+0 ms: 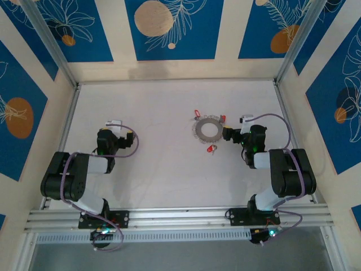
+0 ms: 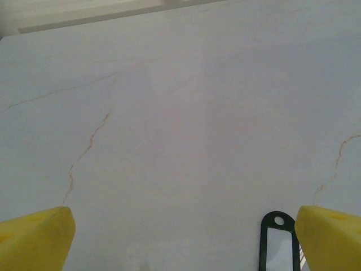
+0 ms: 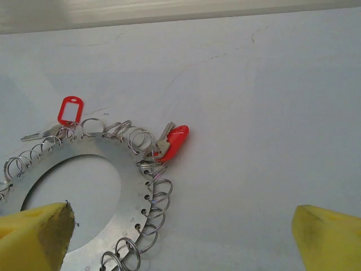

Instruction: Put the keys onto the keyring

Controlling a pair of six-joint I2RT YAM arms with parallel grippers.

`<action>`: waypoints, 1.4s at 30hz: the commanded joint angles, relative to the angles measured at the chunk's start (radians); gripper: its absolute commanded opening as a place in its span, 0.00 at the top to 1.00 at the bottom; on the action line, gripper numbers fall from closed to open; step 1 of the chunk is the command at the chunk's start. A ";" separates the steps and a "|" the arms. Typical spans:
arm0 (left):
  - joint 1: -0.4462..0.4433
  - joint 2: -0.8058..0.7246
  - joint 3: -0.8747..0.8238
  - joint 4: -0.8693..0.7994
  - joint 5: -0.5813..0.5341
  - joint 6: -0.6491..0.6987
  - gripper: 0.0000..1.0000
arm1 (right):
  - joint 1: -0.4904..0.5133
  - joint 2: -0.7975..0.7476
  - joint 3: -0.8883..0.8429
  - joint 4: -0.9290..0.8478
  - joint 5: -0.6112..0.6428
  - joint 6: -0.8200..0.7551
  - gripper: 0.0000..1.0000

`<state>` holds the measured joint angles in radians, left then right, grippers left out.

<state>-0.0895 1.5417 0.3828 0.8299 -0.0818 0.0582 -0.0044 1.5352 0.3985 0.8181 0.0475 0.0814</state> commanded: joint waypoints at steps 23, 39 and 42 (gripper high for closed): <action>-0.004 -0.137 0.061 -0.195 0.038 0.013 0.00 | -0.011 -0.111 -0.157 0.229 0.168 0.091 0.01; -0.013 -0.722 0.603 -1.441 0.330 -0.435 0.00 | -0.106 -0.997 0.058 -1.088 -0.280 0.636 0.01; -0.013 -0.709 0.581 -1.376 0.426 -0.414 0.00 | 0.015 -0.892 0.105 -1.201 -0.224 0.605 0.01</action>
<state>-0.0963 0.8059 0.9749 -0.3962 0.2085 -0.3077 -0.0608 0.5694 0.4782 -0.1467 -0.1040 0.6407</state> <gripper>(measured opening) 0.998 0.990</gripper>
